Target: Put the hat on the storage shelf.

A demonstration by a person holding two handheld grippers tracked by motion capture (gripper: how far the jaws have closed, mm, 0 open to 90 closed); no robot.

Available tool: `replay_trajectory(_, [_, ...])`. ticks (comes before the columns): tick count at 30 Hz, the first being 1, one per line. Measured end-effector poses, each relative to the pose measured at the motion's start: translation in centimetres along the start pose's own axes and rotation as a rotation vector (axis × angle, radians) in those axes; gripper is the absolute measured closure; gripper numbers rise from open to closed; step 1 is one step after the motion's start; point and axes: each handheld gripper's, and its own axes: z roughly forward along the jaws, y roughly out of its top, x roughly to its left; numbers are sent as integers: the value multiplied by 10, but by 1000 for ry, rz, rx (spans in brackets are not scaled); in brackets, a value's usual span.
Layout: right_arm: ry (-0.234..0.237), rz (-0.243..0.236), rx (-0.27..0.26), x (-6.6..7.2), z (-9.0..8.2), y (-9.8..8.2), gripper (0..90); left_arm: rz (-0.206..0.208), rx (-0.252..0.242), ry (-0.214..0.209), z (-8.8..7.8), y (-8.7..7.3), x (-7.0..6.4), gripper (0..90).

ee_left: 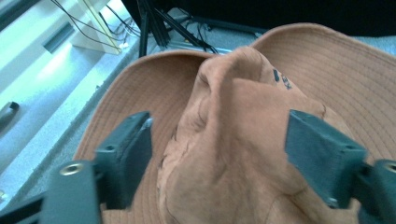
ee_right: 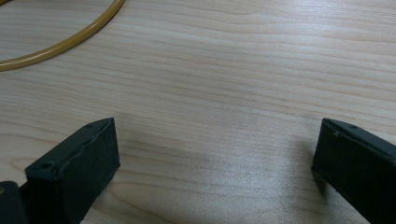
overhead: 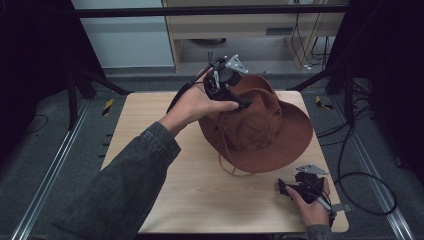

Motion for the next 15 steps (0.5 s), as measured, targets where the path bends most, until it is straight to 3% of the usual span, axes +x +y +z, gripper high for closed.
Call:
replay_trajectory(6, [0,0,0,0,0,0,5,-8,-26,-4,-8,-3,-3,80])
replay_trajectory(15, [-1,0,0,0,0,0,5,-7,-51,3,-32,-16,-3,51])
